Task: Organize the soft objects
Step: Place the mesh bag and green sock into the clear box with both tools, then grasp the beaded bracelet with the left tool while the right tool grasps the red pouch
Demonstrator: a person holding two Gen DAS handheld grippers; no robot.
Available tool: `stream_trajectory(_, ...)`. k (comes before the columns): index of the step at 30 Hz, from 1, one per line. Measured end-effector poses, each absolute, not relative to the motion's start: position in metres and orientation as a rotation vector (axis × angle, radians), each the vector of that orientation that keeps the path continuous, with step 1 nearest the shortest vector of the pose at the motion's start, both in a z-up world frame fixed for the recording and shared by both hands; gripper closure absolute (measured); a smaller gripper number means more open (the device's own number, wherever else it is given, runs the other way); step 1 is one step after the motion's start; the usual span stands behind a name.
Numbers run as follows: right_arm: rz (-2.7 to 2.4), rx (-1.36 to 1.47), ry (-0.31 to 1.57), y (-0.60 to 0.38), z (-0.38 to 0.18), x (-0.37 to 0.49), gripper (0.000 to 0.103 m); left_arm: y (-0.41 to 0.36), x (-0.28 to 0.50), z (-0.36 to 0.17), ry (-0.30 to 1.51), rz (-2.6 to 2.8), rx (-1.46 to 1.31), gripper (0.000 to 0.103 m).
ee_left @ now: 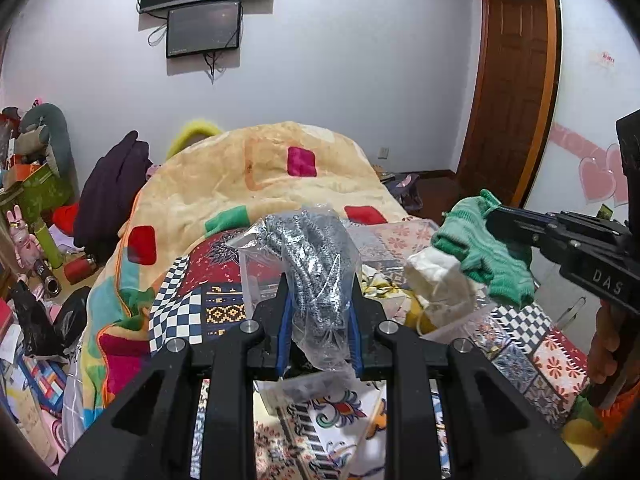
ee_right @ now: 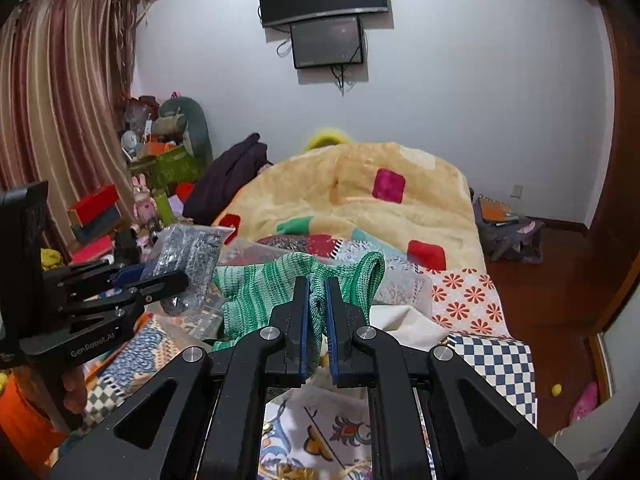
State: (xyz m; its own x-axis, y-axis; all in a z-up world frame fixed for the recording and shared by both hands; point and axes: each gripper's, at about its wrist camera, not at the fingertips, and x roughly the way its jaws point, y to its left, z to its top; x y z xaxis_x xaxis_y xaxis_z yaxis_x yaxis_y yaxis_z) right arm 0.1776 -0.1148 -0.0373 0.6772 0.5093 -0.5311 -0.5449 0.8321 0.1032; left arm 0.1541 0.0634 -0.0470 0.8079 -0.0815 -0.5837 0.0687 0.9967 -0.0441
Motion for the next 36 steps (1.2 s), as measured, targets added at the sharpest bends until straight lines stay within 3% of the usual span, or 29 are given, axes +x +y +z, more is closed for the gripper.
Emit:
stream_trajectory(18, 0.574, -0.188, 0.697, -0.085, -0.094, 0.211, 0.095, 0.059, 0.2, -0.101, 0.757, -0.108, 0.025, 0.079)
stream_trajectory(20, 0.576, -0.203, 0.7, -0.084, -0.095, 0.209, 0.094, 0.056, 0.198, -0.101, 0.757, -0.111, 0.036, 0.075)
stream_trajectory(23, 0.59, -0.195, 0.707, -0.085, -0.091, 0.208, 0.081, 0.055, 0.195, -0.098, 0.753, -0.116, 0.029, 0.068)
stream_trajectory(25, 0.596, -0.187, 0.703, -0.087, -0.088, 0.206, 0.066, 0.055, 0.192, -0.093, 0.741, -0.117, 0.019, 0.062)
stream_trajectory(30, 0.608, -0.183, 0.664, -0.091, -0.072, 0.195, 0.059, 0.056, 0.175, -0.071, 0.692, -0.121, 0.002, 0.055)
stream_trajectory(32, 0.61, -0.178, 0.648, -0.092, -0.065, 0.191, 0.053, 0.055, 0.165, -0.06, 0.663, -0.116, 0.005, 0.047)
stream_trajectory(34, 0.606, -0.168, 0.621, -0.097, -0.056, 0.183, 0.039, 0.054, 0.153, -0.049, 0.632, -0.114, 0.005, 0.04)
stream_trajectory(36, 0.609, -0.154, 0.6, -0.102, -0.048, 0.176, 0.033, 0.052, 0.142, -0.041, 0.611, -0.111, 0.007, 0.031)
